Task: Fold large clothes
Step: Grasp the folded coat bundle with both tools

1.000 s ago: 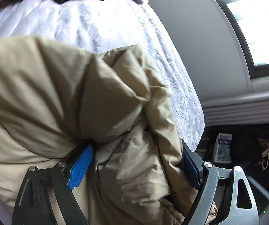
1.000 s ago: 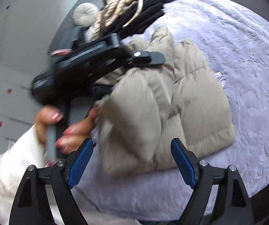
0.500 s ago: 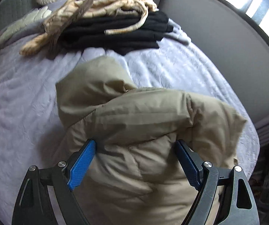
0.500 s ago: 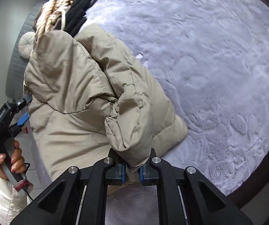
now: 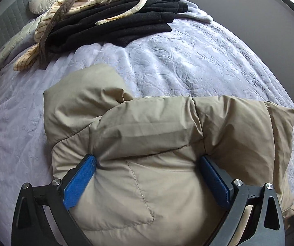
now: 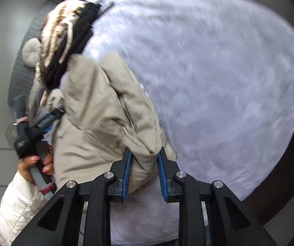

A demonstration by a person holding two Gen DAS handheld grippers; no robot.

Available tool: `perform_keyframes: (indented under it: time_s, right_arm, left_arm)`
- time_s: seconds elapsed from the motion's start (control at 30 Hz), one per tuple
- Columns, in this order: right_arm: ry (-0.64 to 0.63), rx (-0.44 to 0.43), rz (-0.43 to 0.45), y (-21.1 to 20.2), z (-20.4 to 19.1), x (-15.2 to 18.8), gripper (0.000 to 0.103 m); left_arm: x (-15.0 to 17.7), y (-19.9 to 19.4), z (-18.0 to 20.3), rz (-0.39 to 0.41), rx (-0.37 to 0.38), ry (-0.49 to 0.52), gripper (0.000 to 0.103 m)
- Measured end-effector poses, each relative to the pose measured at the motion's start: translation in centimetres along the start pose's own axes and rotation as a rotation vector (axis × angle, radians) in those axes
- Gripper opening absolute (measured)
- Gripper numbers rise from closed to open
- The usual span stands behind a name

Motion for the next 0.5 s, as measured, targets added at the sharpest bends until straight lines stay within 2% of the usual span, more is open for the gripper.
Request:
perform_keyframes:
  time_s: [0.07, 0.17, 0.27, 0.4, 0.43, 0.5]
  right_arm:
    - [-0.052, -0.018, 0.048, -1.4, -1.3, -1.5, 0.028]
    - [-0.150, -0.061, 0.067, -1.3, -4.6, -3.5, 0.026]
    - [-0.272, -0.024, 0.087, 0.7, -8.5, -5.2, 0.026]
    - [-0.355, 0.038, 0.113, 4.1, -11.7, -7.4, 0.026]
    - [-0.368, 0.064, 0.110, 5.0, -11.8, -7.8, 0.026]
    - [-0.374, 0.109, 0.043, 8.2, -11.6, -8.3, 0.025]
  left_arm:
    - [0.0, 0.2, 0.1, -0.001, -0.002, -0.002, 0.100]
    - [0.1, 0.2, 0.4, -0.002, -0.015, -0.001, 0.100]
    - [0.0, 0.1, 0.2, -0.006, -0.025, -0.007, 0.100]
    - [-0.1, 0.0, -0.4, -0.006, -0.041, -0.018, 0.100]
    - [0.0, -0.1, -0.6, -0.006, -0.048, -0.022, 0.100]
    - [-0.1, 0.0, -0.7, -0.003, -0.068, -0.032, 0.100]
Point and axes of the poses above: each gripper's, at about its wrist camera, not at the fingertips, and y roughly the way its jaws point, z to its right, x to its underside, the point moved 6 cm from there along y, roughly the way its jaws point, and after that the axes turned 15 degrees about x, right-handed, at the moved point
